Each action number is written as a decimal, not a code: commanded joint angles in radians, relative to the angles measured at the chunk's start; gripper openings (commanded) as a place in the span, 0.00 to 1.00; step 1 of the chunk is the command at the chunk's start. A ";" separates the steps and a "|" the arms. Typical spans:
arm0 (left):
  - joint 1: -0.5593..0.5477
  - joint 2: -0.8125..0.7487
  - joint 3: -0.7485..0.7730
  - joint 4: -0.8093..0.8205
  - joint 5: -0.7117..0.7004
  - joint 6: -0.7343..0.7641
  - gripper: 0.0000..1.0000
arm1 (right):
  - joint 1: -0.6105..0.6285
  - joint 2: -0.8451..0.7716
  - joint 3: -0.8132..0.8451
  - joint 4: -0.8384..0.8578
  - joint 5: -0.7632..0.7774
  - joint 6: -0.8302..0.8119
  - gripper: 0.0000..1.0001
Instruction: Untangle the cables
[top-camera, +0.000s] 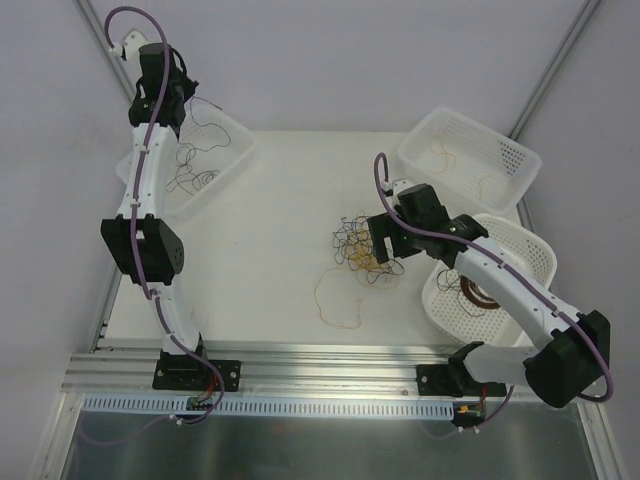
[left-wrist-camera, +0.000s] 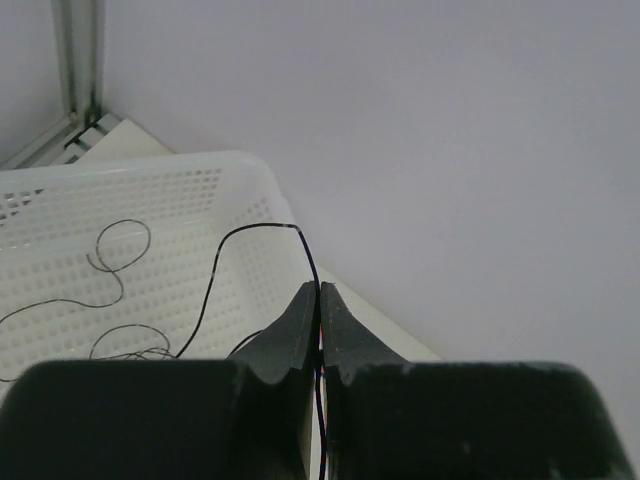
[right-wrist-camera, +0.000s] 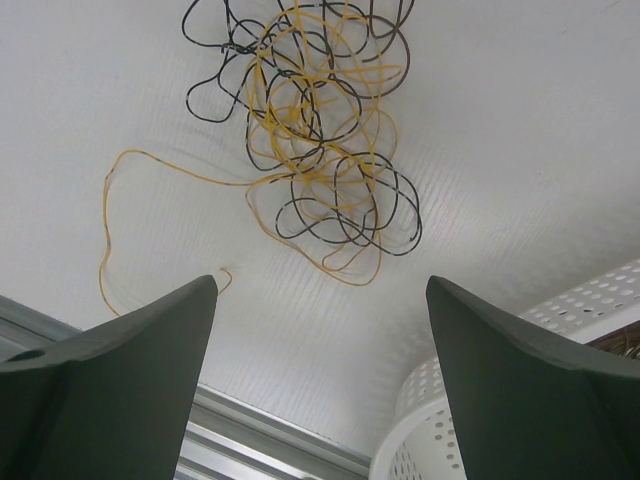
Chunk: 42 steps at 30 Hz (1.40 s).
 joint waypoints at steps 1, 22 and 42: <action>0.042 0.038 -0.031 0.071 -0.059 -0.028 0.00 | 0.001 -0.052 0.015 -0.038 0.018 -0.013 0.90; 0.097 -0.185 -0.454 0.097 0.236 0.015 0.99 | 0.001 -0.049 0.048 -0.050 0.002 0.010 0.90; -0.404 -0.494 -1.017 0.089 0.541 0.258 0.94 | -0.028 0.041 -0.016 0.088 -0.092 0.144 0.86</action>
